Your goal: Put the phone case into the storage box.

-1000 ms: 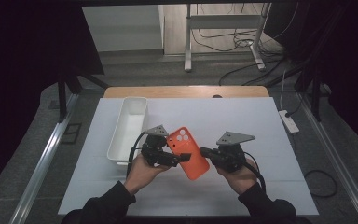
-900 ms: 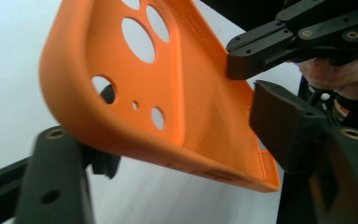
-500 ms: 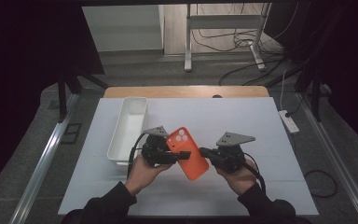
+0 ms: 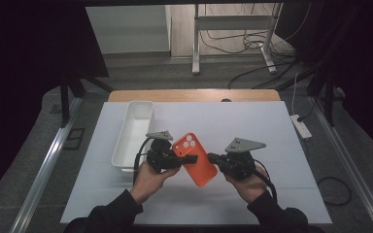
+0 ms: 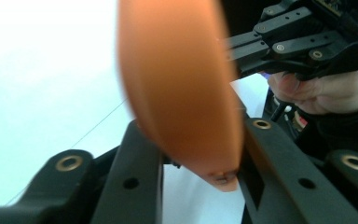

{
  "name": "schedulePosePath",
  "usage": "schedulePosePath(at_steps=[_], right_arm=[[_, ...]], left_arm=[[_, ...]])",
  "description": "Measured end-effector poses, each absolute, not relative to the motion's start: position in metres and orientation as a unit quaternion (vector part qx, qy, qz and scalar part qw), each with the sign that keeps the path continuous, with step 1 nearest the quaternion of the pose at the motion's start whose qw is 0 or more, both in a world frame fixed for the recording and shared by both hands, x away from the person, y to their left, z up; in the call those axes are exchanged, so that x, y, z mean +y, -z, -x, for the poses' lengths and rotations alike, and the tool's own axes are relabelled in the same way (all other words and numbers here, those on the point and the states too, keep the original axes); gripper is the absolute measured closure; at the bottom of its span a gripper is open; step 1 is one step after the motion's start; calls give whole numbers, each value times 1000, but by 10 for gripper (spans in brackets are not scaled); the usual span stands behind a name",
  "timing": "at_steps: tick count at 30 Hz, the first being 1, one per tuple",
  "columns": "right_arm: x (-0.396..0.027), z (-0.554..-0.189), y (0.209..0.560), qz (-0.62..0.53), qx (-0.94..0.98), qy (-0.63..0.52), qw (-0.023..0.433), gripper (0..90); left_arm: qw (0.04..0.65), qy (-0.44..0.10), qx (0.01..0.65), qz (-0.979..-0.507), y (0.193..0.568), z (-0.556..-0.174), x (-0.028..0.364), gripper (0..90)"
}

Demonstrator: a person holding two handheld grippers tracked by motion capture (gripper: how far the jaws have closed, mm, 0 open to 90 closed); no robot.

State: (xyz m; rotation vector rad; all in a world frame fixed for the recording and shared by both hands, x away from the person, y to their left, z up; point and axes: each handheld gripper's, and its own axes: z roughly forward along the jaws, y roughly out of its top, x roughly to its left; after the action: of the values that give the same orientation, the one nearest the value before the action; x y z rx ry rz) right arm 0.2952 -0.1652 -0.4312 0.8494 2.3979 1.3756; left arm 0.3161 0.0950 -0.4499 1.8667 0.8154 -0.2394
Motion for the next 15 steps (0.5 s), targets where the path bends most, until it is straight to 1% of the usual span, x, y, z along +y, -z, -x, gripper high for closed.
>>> schedulePosePath(at_steps=[2, 8, 11, 14, 15], right_arm=[[-165, -295, 432, -290, 823, -472, 125, 886], [-163, -295, 432, -289, 825, -469, 128, 883], [-164, -295, 432, -292, 821, -475, 123, 863], [-166, -295, 430, -299, 817, -482, 108, 812], [-168, -295, 428, -303, 813, -489, 97, 776]], left_arm=[[520, 101, 347, -774, 450, -316, 96, 833], [519, 98, 355, -772, 449, -314, 95, 851], [521, 95, 354, -771, 447, -313, 95, 852], [516, 86, 356, -774, 444, -313, 96, 852], [515, 86, 356, -775, 444, -313, 96, 852]])
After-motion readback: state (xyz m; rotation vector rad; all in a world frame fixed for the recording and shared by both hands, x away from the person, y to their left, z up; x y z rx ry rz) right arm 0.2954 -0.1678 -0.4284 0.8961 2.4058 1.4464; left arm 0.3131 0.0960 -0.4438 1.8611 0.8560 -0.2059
